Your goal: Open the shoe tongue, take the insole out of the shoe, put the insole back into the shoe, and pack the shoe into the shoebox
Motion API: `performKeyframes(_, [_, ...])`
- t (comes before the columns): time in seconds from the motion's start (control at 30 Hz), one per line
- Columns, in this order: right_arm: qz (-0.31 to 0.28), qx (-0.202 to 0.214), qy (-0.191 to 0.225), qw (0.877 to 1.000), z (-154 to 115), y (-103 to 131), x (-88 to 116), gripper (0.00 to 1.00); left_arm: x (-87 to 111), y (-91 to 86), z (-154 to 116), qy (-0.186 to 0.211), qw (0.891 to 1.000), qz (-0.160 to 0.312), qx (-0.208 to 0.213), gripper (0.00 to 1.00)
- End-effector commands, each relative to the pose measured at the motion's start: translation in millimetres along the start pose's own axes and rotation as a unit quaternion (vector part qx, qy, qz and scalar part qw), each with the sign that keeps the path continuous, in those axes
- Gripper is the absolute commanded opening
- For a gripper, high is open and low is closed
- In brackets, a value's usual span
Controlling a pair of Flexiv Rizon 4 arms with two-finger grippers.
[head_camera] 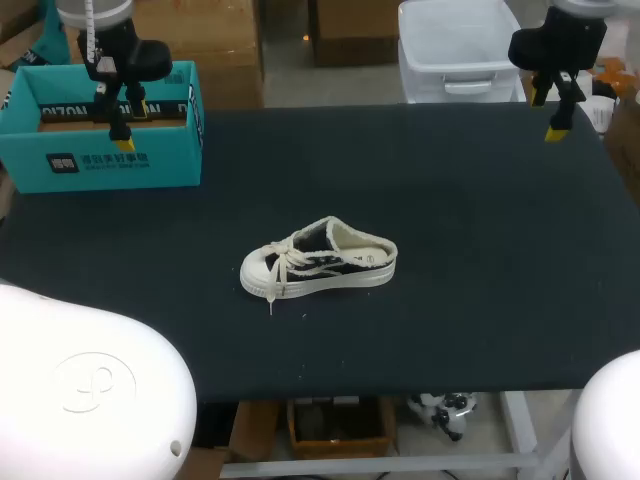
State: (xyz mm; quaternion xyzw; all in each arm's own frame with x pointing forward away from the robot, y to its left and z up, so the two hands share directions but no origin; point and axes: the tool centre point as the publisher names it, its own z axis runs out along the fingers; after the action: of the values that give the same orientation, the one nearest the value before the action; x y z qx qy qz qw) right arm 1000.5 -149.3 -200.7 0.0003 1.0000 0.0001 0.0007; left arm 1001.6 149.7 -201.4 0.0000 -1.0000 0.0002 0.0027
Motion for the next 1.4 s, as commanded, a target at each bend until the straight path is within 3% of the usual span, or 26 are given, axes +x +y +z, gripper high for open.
performKeyframes(0.03, [0.0, 0.0, 0.001, 1.0, -1, 0, 0, 1.0, 0.6, 0.1, 0, 0.0, 1.0, 0.0, 0.0, 1.0])
performKeyframes(0.27, [0.002, -0.01, 0.0, 1.0, 3, 7, 4, 1.0, 9.5, -7.6, -6, 0.005, 1.0, -0.012, 0.018, 1.0])
performKeyframes(0.4, [0.01, -0.04, -0.011, 0.999, 7, 18, 15, 1.0, 14.5, -13.6, -11, 0.012, 0.999, -0.031, 0.023, 1.0])
performKeyframes(0.67, [0.031, -0.074, -0.022, 0.997, 22, 43, 35, 1.0, 28.4, -37.7, -12, 0.035, 0.994, -0.103, 0.017, 1.0])
performKeyframes(0.7, [0.032, -0.095, -0.03, 0.995, 27, 49, 40, 1.0, 32.8, -44.7, -11, 0.046, 0.992, -0.116, 0.021, 1.0])
performKeyframes(0.77, [0.039, -0.091, -0.029, 0.995, 35, 57, 45, 1.0, 34.6, -51.5, -9, 0.044, 0.984, -0.173, 0.01, 1.0])
performKeyframes(0.83, [0.039, -0.113, -0.029, 0.992, 42, 66, 50, 1.0, 36.6, -57.0, -8, 0.075, 0.977, -0.199, 0.031, 1.0])
performKeyframes(0.97, [0.044, -0.127, -0.037, 0.99, 50, 82, 61, 1.0, 43.6, -66.3, -5, 0.082, 0.963, -0.252, 0.037, 1.0])
performKeyframes(1.2, [0.07, -0.165, -0.043, 0.983, 72, 106, 78, 1.0, 59.2, -74.1, -2, 0.086, 0.949, -0.298, 0.058, 1.0])
performKeyframes(1.27, [0.085, -0.174, -0.044, 0.98, 79, 111, 81, 1.0, 63.2, -78.3, 0, 0.066, 0.942, -0.325, 0.044, 1.0])
performKeyframes(1.4, [0.096, -0.186, -0.034, 0.977, 83, 114, 84, 1.0, 66.6, -81.3, 0, 0.051, 0.943, -0.326, 0.03, 1.0])
